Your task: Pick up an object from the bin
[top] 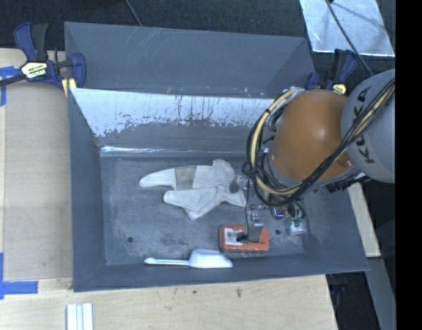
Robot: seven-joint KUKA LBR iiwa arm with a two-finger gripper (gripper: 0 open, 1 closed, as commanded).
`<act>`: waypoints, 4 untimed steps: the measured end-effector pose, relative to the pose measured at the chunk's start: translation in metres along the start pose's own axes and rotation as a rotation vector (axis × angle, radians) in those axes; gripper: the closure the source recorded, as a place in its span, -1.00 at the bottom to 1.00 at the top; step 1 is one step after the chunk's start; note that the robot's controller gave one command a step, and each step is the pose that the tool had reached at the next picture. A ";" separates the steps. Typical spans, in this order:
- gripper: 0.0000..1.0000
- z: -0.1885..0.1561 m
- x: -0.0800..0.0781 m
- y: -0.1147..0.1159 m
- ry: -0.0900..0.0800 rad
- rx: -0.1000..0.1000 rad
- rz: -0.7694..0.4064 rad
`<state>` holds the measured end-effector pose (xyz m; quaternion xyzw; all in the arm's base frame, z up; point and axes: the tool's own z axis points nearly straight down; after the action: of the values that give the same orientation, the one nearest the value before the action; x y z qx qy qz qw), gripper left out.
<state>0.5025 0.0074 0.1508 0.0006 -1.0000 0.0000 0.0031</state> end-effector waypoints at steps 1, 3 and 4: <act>-1.00 -0.004 -0.002 0.000 -0.009 0.000 0.000; -1.00 0.079 -0.022 0.018 -0.007 0.003 0.035; -1.00 0.078 -0.026 0.030 -0.010 0.001 0.103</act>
Offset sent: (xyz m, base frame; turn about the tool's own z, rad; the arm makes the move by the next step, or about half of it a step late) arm 0.0243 0.0120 -0.0808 -0.0349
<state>0.5280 0.0371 0.0726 -0.0508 -0.9987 0.0008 -0.0020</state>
